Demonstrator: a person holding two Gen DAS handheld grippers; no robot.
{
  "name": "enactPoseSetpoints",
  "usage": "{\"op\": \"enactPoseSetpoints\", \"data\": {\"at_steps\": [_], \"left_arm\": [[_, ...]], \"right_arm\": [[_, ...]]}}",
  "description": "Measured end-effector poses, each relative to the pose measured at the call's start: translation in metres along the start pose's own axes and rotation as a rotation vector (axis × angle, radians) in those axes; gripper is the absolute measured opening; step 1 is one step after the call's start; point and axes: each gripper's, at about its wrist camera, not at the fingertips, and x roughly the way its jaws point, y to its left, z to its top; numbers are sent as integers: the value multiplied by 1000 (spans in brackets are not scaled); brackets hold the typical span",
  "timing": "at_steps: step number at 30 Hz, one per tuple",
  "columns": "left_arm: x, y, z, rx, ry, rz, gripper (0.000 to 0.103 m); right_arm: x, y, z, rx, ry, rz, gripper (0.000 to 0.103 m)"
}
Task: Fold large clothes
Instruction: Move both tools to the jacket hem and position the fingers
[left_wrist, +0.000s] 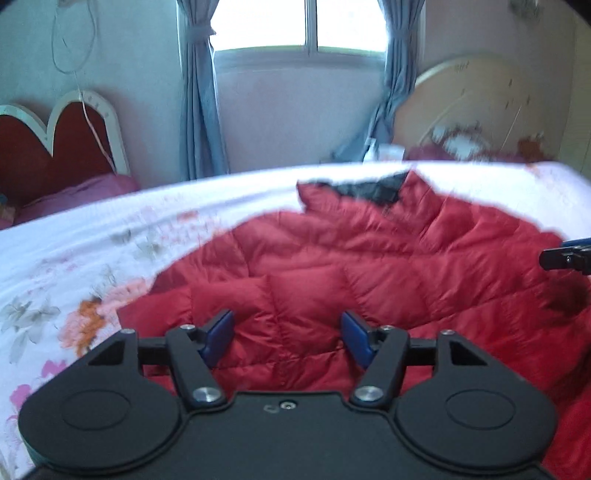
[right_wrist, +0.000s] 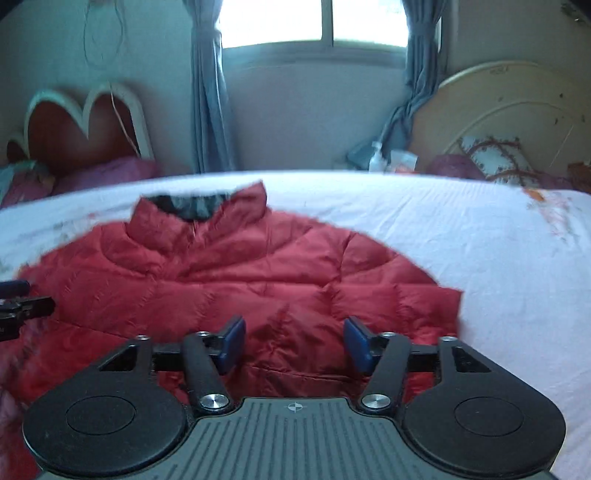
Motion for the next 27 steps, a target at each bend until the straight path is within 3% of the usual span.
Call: {"op": "enactPoseSetpoints", "data": {"at_steps": [2, 7, 8, 11, 16, 22, 27], "left_arm": [[11, 0, -3, 3, 15, -1, 69], [16, 4, -6, -14, 26, 2, 73], [9, 4, -5, -16, 25, 8, 69], [-31, 0, -5, -20, -58, -26, 70], [-77, -17, -30, -20, -92, -48, 70], [-50, -24, -54, -34, -13, -28, 71], [-46, -25, -60, -13, -14, -21, 72]], "right_arm": [[25, -1, -3, -8, 55, -16, 55], [35, -1, -9, -31, 51, -33, 55], [27, 1, -7, -29, 42, -44, 55], [-16, 4, -9, -16, -41, -24, 55], [-56, 10, -38, 9, -12, 28, 55], [-37, 16, -58, 6, 53, 1, 55], [-22, 17, -67, -6, 66, -19, 55]]}}
